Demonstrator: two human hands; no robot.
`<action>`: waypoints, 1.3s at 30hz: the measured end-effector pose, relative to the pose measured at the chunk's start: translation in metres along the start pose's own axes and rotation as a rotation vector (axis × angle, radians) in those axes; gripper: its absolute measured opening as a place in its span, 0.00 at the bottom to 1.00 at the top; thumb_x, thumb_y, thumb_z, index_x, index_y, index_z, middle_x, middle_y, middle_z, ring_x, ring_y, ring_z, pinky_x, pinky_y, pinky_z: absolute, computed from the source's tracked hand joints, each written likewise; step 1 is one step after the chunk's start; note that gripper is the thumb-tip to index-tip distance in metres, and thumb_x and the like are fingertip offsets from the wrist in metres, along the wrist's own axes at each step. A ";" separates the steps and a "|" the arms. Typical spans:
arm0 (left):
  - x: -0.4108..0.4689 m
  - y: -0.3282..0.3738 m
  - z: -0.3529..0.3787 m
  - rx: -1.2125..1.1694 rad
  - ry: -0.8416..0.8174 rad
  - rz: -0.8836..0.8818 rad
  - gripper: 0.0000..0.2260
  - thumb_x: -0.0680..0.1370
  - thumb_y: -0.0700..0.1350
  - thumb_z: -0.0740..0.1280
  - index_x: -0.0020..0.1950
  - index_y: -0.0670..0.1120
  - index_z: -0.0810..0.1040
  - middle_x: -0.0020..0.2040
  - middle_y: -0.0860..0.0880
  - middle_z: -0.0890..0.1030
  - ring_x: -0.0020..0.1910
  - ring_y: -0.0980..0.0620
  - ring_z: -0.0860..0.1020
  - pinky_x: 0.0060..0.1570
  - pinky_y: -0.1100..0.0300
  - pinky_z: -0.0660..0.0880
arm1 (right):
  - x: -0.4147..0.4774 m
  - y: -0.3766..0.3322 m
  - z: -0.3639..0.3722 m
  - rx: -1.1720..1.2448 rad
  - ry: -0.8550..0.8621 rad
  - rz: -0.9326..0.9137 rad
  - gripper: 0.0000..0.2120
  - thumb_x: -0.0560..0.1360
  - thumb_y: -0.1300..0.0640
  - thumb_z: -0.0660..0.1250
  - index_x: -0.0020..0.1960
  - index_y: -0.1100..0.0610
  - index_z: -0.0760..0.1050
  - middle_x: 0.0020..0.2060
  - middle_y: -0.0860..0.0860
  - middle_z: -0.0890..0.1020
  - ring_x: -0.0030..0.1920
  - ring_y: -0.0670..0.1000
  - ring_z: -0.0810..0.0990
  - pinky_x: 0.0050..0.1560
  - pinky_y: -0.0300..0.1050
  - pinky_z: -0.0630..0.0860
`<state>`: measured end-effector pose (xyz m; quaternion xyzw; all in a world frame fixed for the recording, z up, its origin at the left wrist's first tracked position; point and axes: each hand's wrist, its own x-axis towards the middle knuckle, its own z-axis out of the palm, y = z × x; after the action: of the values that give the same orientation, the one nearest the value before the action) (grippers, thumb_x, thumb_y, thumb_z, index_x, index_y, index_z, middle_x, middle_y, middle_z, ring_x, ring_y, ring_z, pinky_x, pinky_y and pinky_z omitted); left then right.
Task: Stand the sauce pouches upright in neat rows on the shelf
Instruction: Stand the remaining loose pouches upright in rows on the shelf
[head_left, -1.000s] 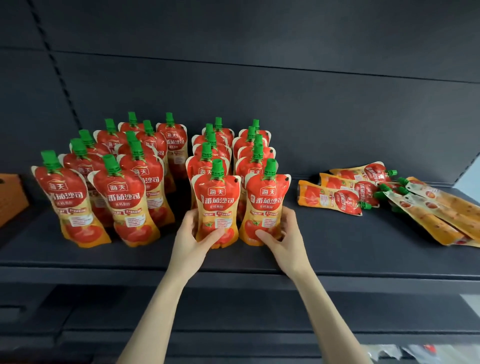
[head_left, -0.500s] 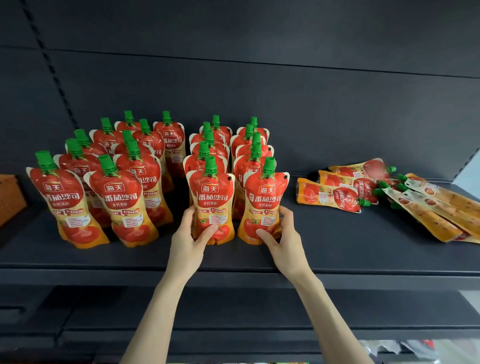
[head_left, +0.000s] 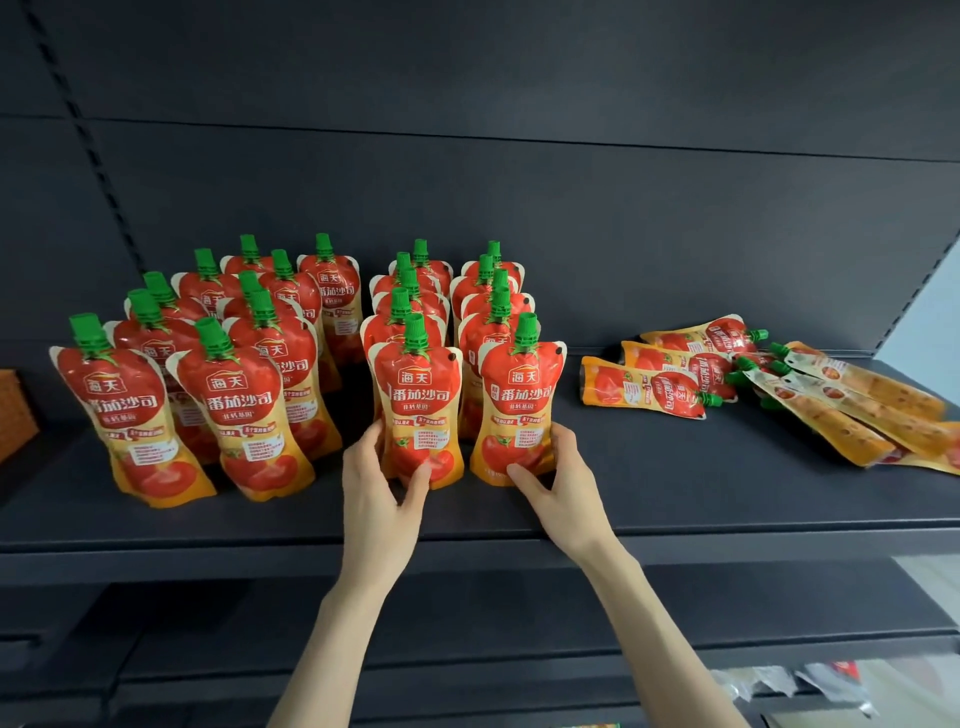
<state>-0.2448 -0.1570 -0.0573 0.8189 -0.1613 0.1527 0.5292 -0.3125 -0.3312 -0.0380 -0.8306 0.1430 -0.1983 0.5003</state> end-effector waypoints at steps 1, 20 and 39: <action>-0.004 0.002 0.001 0.025 0.031 0.010 0.28 0.73 0.44 0.70 0.70 0.42 0.63 0.66 0.42 0.69 0.66 0.47 0.69 0.57 0.59 0.69 | -0.002 0.002 -0.001 -0.009 0.014 -0.003 0.27 0.75 0.55 0.68 0.69 0.54 0.61 0.63 0.49 0.74 0.63 0.48 0.73 0.61 0.40 0.72; -0.022 0.113 0.168 -0.121 -0.169 0.262 0.08 0.75 0.44 0.67 0.54 0.47 0.76 0.48 0.55 0.78 0.50 0.59 0.77 0.50 0.64 0.74 | 0.040 0.056 -0.161 -0.111 0.183 -0.035 0.09 0.77 0.57 0.64 0.57 0.55 0.75 0.50 0.46 0.80 0.50 0.44 0.78 0.49 0.29 0.72; 0.103 0.142 0.313 0.400 -0.442 0.051 0.35 0.76 0.61 0.62 0.77 0.49 0.51 0.77 0.48 0.55 0.76 0.49 0.53 0.74 0.47 0.51 | 0.209 0.118 -0.266 -0.519 -0.075 -0.096 0.17 0.76 0.52 0.64 0.63 0.58 0.74 0.59 0.56 0.79 0.58 0.57 0.78 0.55 0.51 0.76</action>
<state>-0.1876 -0.5090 -0.0214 0.9159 -0.2600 0.0125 0.3055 -0.2589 -0.6828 0.0082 -0.9437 0.1307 -0.1475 0.2655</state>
